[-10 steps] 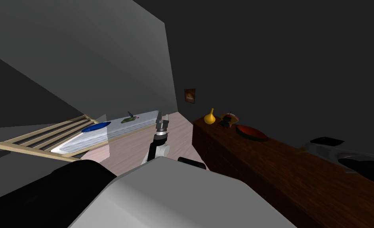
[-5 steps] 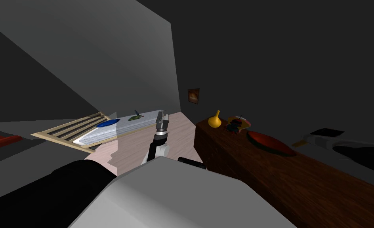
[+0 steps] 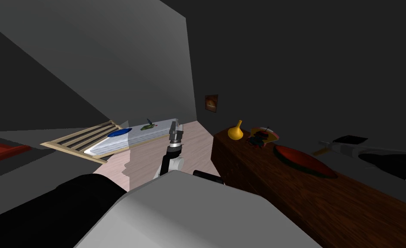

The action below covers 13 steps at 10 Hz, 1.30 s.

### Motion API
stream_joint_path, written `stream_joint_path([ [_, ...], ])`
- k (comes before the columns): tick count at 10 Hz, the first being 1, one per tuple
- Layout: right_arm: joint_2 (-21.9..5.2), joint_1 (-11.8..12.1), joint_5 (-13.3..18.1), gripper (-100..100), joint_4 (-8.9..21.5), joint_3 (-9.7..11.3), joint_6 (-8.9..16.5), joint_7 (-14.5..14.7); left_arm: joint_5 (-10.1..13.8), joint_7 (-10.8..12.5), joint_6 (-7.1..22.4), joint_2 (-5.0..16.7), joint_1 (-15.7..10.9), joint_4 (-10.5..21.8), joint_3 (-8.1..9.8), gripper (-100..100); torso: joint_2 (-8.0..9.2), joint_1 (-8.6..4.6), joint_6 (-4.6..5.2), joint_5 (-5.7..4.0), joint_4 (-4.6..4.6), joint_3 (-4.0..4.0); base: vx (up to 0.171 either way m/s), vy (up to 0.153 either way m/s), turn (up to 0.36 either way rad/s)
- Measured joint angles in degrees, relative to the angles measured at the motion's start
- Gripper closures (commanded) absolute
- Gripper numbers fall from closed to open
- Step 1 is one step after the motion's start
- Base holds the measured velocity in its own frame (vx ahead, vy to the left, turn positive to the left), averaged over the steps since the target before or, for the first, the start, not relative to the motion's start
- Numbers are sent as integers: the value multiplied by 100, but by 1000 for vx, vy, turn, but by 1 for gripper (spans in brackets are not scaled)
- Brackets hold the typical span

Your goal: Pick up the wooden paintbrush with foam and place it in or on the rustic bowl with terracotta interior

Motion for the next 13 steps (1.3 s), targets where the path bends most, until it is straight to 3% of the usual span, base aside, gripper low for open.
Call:
stream_joint_path([
  [2,0,0,0,-100,0,0,0,0,0,0,0,0,0,0,0,0,2,-1,0,0,1,1,0,0,0],
  [3,0,0,0,0,0,0,0,0,0,0,0,0,0,0,0,0,3,-1,0,0,1,2,0,0,0],
  [4,0,0,0,-100,0,0,0,0,0,0,0,0,0,0,0,0,3,-1,0,0,1,2,-18,-13,-55],
  [13,-1284,372,-1048,-100,-303,-786,713,44,0,0,0,1,0,0,1,0,13,-30,5,-7,4,8,-29,-45,-67],
])
